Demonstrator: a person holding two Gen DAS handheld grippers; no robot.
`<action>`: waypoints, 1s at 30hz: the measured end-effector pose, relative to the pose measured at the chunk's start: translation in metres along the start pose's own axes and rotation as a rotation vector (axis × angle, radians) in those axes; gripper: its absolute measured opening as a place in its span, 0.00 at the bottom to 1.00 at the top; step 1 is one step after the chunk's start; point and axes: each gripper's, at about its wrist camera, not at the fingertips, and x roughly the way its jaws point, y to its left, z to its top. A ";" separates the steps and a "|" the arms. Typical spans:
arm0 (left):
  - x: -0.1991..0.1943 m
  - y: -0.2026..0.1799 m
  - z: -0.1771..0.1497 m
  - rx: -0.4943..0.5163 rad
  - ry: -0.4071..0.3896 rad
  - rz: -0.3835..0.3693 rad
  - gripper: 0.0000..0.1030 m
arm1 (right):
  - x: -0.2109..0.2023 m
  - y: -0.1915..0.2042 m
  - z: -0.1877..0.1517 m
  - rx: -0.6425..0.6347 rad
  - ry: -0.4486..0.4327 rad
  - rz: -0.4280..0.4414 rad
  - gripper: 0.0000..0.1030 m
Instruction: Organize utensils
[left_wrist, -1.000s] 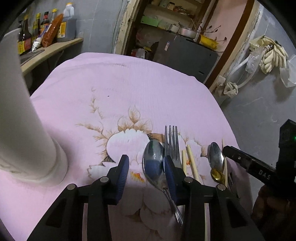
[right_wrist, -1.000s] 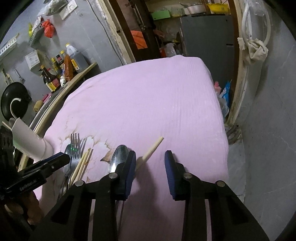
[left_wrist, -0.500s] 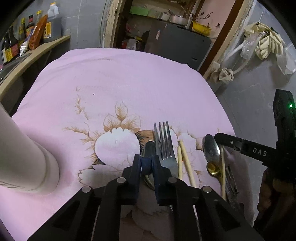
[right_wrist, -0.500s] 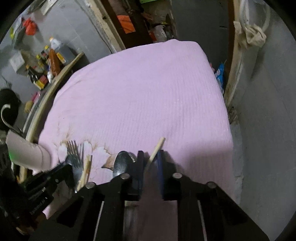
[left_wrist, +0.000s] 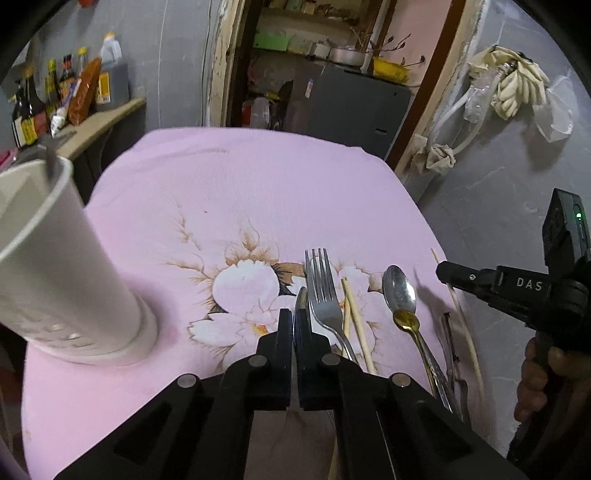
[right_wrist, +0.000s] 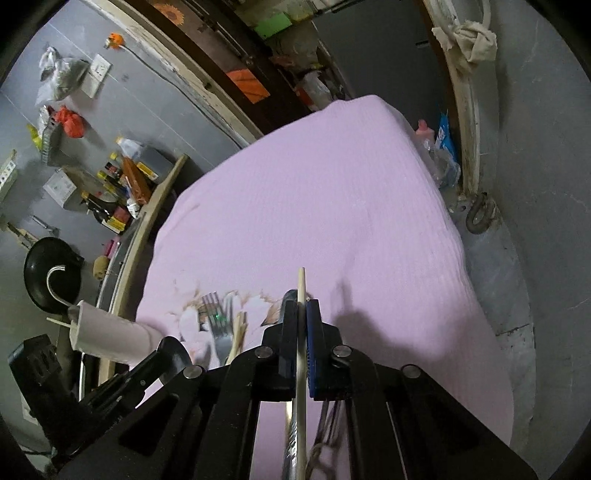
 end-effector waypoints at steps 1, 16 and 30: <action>-0.005 0.000 0.000 -0.001 -0.010 -0.001 0.02 | -0.004 0.003 -0.003 0.009 -0.010 0.013 0.04; -0.122 0.050 0.029 -0.072 -0.302 0.028 0.02 | -0.073 0.115 -0.003 -0.174 -0.322 0.182 0.04; -0.209 0.174 0.074 -0.211 -0.551 0.184 0.02 | -0.077 0.249 0.008 -0.252 -0.556 0.370 0.04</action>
